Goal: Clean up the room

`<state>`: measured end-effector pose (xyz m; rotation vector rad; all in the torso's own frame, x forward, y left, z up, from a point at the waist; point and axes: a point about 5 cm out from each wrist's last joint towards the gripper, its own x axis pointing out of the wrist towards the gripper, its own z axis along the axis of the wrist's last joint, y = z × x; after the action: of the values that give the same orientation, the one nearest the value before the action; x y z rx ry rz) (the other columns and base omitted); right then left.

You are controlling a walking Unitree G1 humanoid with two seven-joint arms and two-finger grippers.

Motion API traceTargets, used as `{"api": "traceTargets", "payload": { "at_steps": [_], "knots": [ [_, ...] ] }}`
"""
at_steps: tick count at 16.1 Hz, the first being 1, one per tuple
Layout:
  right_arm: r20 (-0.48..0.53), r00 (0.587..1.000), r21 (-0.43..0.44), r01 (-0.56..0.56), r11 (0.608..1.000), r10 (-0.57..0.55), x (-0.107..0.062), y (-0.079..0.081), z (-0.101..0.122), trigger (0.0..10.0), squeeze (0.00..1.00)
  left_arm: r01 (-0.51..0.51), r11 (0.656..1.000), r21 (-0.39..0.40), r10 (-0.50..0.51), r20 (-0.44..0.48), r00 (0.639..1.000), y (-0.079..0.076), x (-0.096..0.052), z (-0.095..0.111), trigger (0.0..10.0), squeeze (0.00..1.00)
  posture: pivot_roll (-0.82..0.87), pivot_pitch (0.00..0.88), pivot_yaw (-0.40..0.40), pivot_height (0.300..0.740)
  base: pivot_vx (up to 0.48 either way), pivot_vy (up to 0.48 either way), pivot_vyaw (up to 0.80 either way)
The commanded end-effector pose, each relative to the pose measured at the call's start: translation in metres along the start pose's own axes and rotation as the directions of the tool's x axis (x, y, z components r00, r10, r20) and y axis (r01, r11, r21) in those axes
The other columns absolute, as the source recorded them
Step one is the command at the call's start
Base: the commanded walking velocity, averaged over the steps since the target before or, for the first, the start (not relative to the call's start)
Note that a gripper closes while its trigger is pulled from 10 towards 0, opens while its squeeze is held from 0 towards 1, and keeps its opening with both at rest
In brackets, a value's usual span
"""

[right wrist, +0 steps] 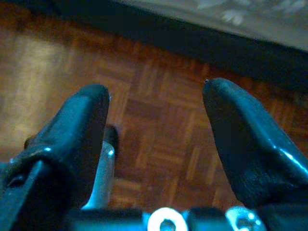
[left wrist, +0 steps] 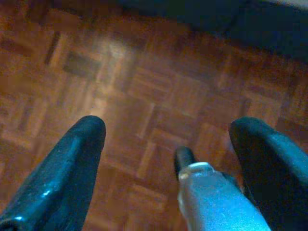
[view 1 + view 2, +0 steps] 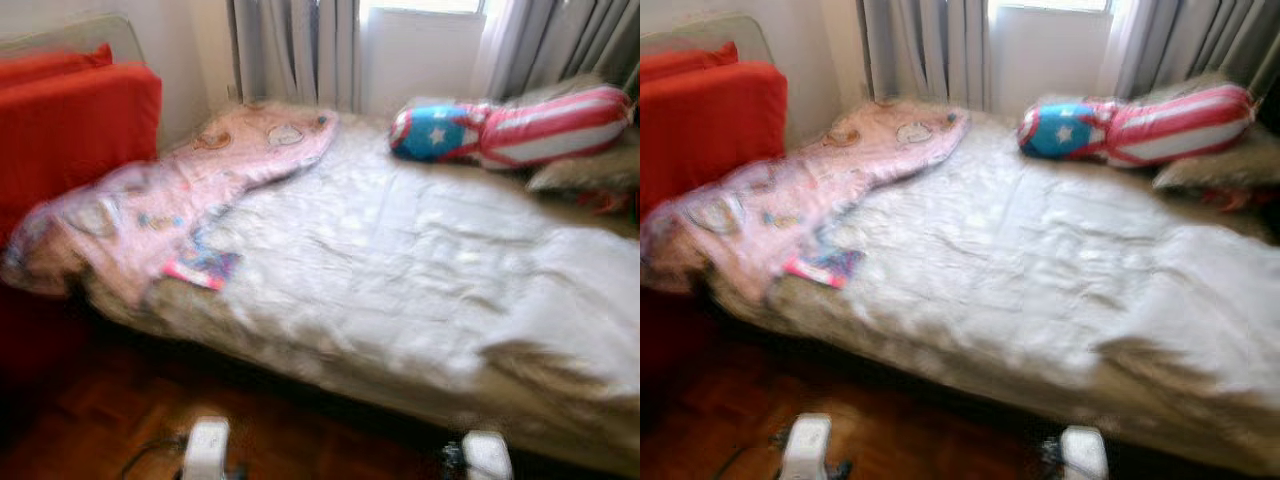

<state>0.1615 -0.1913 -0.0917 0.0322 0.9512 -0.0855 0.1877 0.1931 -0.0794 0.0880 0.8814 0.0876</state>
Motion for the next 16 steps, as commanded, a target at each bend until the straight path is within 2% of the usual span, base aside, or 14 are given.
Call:
{"api": "traceTargets", "payload": {
  "at_steps": [1, 9, 16],
  "knots": [
    [-0.012, 1.0, 0.001, 0.007, 1.0, -0.007, -0.0005, -0.0025, -0.0021, 10.0, 0.0, 0.007, 1.0, 0.006, -0.007, -0.008, 1.0, -0.0019, 0.0005, 0.0008, 10.0, 0.0, -0.07, 0.0, -0.006, 0.74, 0.0, 0.0, 0.0],
    [-0.008, 1.0, 0.007, 0.02, 1.0, -0.02, -0.0005, -0.0038, -0.0016, 10.0, 0.0, 0.012, 1.0, -0.014, -0.012, 0.003, 1.0, -0.0029, 0.0006, 0.0022, 10.0, 0.0, -0.07, 0.0, -0.008, 0.74, 0.0, 0.0, 0.0],
    [0.0, 1.0, 0.007, 0.02, 1.0, -0.02, -0.0005, -0.0043, -0.0006, 10.0, 0.0, 0.017, 1.0, 0.006, -0.017, 0.014, 1.0, -0.005, 0.0007, 0.0039, 10.0, 0.0, -0.07, 0.0, -0.009, 0.74, 0.0, 0.0, -0.69]
  ]
}}
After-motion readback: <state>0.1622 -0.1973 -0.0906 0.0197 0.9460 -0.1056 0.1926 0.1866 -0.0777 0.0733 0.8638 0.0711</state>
